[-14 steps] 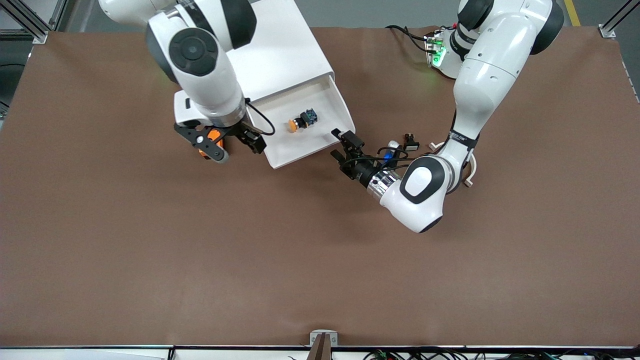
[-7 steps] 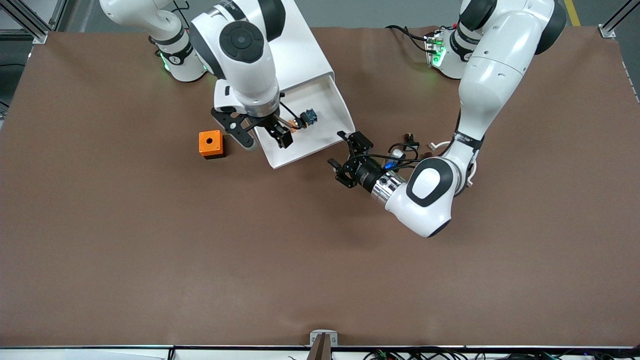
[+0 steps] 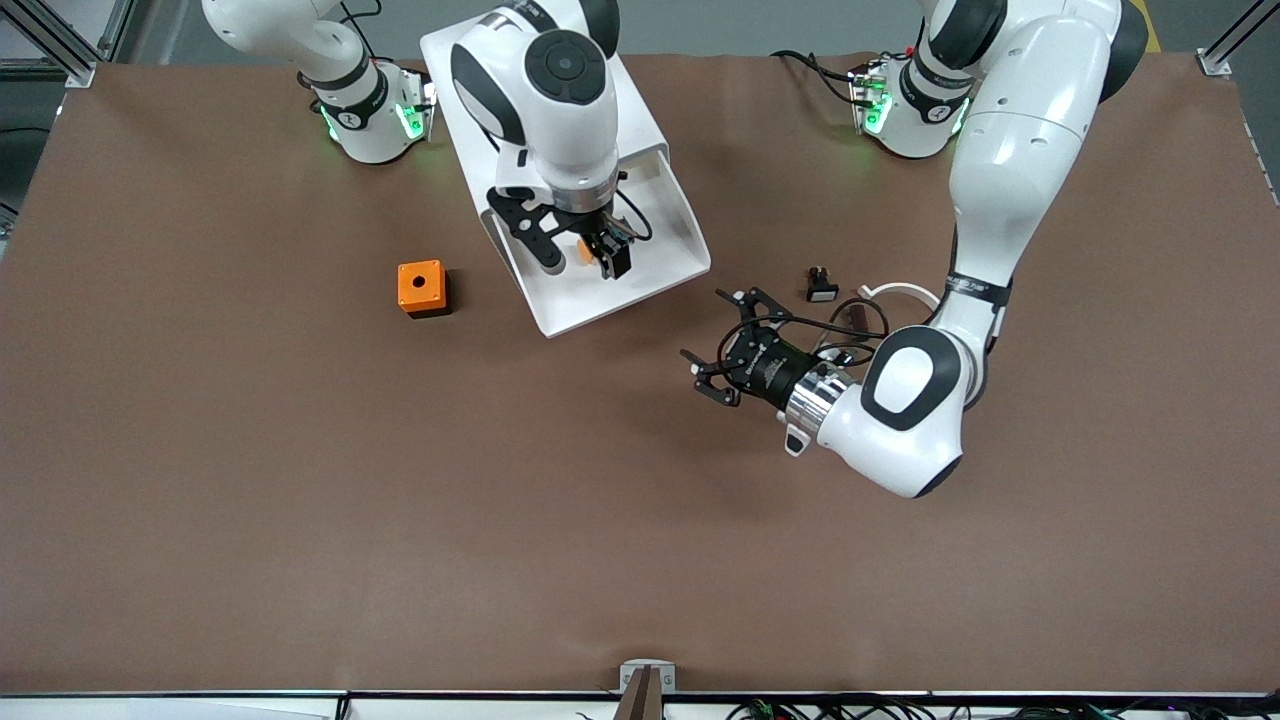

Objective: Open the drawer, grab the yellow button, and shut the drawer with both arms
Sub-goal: 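Grasp the yellow button with the right gripper while the left gripper releases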

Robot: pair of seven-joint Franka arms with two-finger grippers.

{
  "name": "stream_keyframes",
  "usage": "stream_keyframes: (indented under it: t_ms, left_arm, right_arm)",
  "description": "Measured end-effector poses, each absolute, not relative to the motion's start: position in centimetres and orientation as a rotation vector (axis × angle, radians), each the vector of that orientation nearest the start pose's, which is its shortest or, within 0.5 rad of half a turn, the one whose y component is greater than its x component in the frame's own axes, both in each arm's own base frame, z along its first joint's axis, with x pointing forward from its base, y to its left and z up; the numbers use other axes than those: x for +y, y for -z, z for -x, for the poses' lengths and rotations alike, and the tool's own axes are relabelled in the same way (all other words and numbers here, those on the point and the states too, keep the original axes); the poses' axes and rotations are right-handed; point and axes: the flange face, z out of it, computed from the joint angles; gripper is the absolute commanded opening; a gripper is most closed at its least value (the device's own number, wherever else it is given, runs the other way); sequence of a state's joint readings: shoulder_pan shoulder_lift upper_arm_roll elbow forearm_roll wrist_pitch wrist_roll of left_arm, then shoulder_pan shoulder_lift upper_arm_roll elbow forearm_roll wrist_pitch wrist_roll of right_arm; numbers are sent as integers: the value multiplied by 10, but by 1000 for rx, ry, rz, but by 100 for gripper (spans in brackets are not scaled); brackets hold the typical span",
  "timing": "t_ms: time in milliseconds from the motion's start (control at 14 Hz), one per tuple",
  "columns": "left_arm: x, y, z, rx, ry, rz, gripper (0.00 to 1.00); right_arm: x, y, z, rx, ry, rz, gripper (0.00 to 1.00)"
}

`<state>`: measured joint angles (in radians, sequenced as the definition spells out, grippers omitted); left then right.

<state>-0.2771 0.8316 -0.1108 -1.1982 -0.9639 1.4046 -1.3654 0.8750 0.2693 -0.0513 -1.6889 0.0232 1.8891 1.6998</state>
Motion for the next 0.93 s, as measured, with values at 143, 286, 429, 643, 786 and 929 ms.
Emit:
stream_keyframes:
  t_ms: [143, 286, 429, 643, 786, 929]
  left_arm:
    - [-330, -327, -626, -1345, -1743, 2623, 100]
    - [-322, -353, -628, -1213, -1581, 2814, 100]
    - [-316, -391, -633, -1152, -1328, 2981, 100]
    - [-311, -442, -632, -1112, -989, 3104, 100]
    - [-321, -452, -630, -1068, -791, 3144, 100]
    - [-340, -448, -623, -1003, -649, 3153, 100]
  right_arm:
    - [471, -430, -419, 1407, -47, 2888, 100]
    - [472, -424, -418, 1436, -53, 2883, 99]
    - [474, -419, -417, 1454, -97, 2869, 99]
    - [478, -415, -417, 1458, -125, 2852, 99]
    - [482, -413, -413, 1449, -127, 2860, 95]
    - [487, -408, -408, 1439, -130, 2874, 84]
